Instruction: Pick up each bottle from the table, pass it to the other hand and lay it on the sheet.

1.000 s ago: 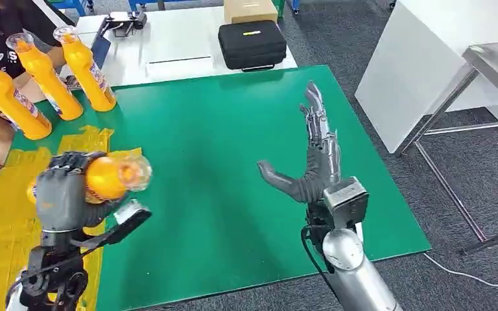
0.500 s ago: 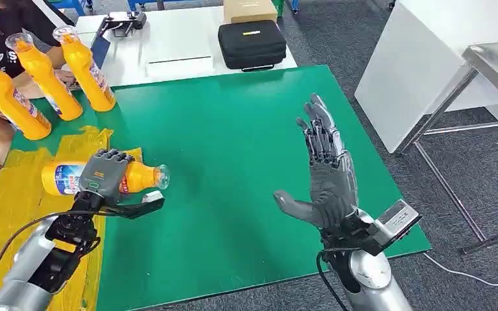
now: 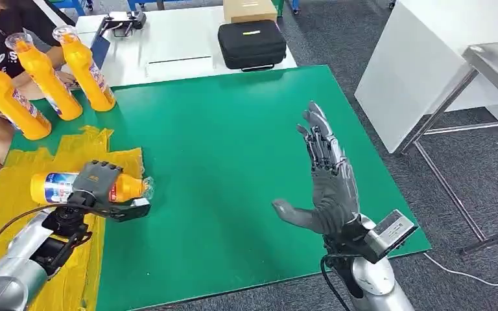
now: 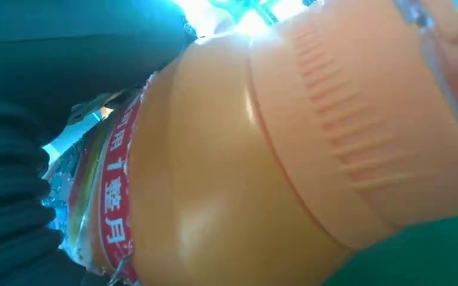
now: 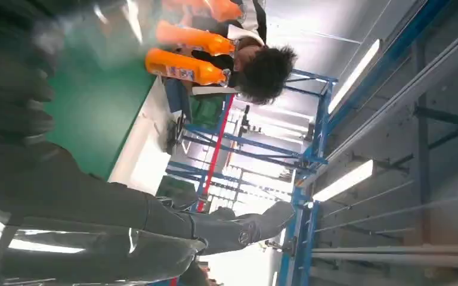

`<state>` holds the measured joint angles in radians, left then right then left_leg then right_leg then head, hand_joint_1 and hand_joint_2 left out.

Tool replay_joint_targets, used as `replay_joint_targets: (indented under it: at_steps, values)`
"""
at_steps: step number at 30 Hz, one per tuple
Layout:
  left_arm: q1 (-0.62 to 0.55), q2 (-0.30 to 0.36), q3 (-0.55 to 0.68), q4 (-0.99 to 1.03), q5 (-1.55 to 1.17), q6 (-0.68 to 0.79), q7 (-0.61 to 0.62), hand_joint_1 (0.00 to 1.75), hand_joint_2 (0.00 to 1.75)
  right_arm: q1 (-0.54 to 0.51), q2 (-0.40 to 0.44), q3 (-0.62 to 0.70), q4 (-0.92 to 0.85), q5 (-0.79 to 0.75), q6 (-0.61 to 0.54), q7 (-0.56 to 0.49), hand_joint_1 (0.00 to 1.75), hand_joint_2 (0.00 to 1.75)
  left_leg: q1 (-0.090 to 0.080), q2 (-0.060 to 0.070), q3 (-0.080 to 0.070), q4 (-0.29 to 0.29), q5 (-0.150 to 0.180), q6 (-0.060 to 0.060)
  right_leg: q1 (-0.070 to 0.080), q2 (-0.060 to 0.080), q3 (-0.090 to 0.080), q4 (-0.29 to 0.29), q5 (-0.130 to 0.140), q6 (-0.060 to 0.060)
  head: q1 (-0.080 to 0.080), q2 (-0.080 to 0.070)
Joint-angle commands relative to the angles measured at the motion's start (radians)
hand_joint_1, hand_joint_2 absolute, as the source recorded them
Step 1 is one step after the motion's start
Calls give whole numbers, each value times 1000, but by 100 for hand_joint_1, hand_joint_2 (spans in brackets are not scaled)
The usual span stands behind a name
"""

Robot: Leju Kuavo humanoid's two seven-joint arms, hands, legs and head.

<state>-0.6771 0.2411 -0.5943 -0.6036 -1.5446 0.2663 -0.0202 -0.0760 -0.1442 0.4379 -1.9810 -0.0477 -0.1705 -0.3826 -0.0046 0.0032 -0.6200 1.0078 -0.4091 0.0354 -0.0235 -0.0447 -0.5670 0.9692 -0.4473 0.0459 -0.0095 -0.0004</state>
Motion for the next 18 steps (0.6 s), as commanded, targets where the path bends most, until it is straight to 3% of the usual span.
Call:
replay_joint_targets:
  at_steps: [1, 11, 16, 17, 18]
  values:
    - [-55, -30, 15, 154, 63, -40, 23, 0, 175, -8, -3, -14, 37, 9, -10, 9, 0, 175, 1, 0, 4, -1, -1, -2, 1, 2, 5, -1, -1, -2, 0, 0]
    - [-28, -39, 95, 133, 167, -10, 22, 0, 175, 2, 4, -29, 44, 14, -35, 37, 0, 175, 1, 0, 5, -1, -1, -2, 1, 3, 6, -2, -1, -2, 0, 0]
    - [42, -40, 180, 7, 280, 45, 8, 0, 175, 21, -2, -38, 43, 20, -58, 56, 0, 175, 2, 0, 7, -1, -2, -2, 1, 4, 8, -3, -1, -3, 0, 0]
    - [52, -39, 191, -20, 294, 54, 6, 0, 175, 23, -3, -39, 43, 21, -62, 63, 0, 0, 1, 0, 5, -1, -1, -2, 0, 2, 6, -2, -1, -2, 0, 0]
    - [80, -33, 212, -96, 328, 76, -5, 0, 175, 30, -6, -41, 38, 28, -71, 69, 0, 0, 1, 0, 4, -1, -1, -1, 0, 2, 5, -1, -1, -1, 0, 0]
